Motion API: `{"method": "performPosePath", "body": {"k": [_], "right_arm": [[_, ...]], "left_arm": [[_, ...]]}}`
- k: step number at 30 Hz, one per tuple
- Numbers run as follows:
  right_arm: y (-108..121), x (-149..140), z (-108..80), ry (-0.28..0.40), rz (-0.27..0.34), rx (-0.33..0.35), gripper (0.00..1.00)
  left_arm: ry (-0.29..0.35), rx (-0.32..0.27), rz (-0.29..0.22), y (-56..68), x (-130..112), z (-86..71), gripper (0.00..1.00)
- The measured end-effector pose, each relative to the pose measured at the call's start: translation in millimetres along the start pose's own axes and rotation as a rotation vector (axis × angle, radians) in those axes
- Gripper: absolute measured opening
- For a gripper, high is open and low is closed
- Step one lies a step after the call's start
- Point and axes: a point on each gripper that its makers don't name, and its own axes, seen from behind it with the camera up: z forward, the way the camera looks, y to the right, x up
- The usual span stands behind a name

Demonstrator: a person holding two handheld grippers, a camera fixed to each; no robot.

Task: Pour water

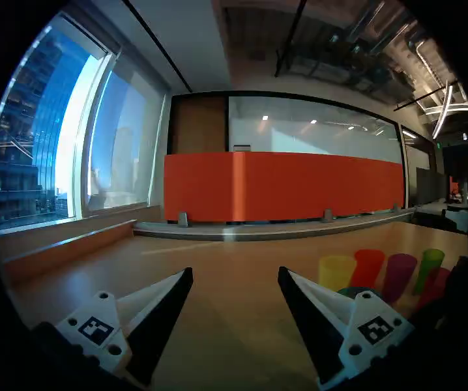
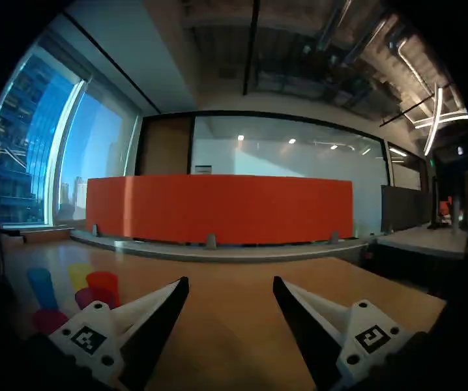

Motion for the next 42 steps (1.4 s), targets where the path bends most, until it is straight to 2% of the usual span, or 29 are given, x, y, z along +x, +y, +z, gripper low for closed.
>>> {"method": "performPosePath", "body": {"k": [21,42], "right_arm": [[5.8,-21.7,4.9,-0.056,0.017,-0.010,1.00],[5.6,-22.3,3.3,-0.062,0.017,-0.009,1.00]], "left_arm": [[0.000,0.000,0.000,0.1,-0.4,0.2,0.97],[0.000,0.000,0.000,0.2,-0.1,0.1,0.97]]}}
